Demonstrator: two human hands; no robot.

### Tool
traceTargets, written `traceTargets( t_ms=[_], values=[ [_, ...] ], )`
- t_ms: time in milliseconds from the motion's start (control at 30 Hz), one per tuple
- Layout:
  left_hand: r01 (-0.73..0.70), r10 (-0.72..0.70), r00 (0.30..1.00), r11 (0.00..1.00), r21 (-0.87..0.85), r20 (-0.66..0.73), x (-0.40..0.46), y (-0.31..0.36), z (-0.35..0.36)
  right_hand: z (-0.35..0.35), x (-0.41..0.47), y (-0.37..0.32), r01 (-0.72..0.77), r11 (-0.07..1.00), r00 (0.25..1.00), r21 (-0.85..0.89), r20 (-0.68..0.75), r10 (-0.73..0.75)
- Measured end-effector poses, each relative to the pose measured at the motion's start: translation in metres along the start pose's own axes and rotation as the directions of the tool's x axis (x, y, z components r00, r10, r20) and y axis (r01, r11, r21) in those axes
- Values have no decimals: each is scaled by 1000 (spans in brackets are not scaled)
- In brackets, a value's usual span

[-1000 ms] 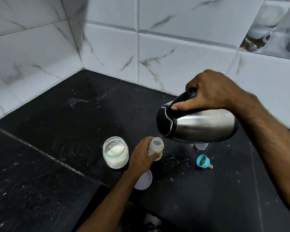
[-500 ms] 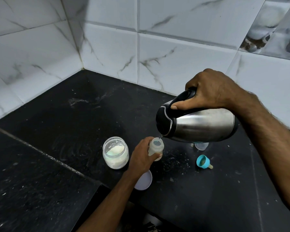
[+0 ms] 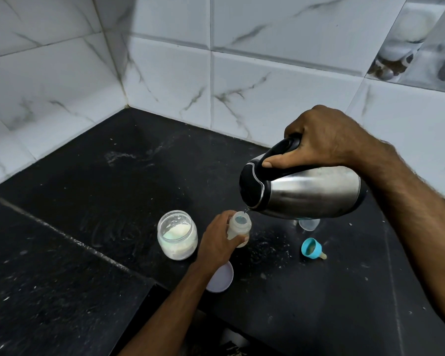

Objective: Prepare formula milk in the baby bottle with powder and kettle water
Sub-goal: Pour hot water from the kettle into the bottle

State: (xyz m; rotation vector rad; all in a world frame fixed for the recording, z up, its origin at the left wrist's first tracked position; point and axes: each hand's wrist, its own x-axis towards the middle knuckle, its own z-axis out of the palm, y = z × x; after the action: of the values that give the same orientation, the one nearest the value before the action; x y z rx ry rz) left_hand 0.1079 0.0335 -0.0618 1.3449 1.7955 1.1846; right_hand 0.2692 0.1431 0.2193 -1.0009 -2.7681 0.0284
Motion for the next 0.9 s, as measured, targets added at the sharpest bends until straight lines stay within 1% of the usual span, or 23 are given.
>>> traceTargets(
  t_ms=[333, 900],
  values=[
    [2, -2, 1000, 1000, -1, -2, 0, -1, 0, 0, 1, 1, 19, 1000, 1000, -10, -5, -19],
    [-11, 11, 1000, 1000, 1, 1, 0, -2, 0, 1, 0, 1, 6, 1000, 1000, -7, -5, -6]
  ],
)
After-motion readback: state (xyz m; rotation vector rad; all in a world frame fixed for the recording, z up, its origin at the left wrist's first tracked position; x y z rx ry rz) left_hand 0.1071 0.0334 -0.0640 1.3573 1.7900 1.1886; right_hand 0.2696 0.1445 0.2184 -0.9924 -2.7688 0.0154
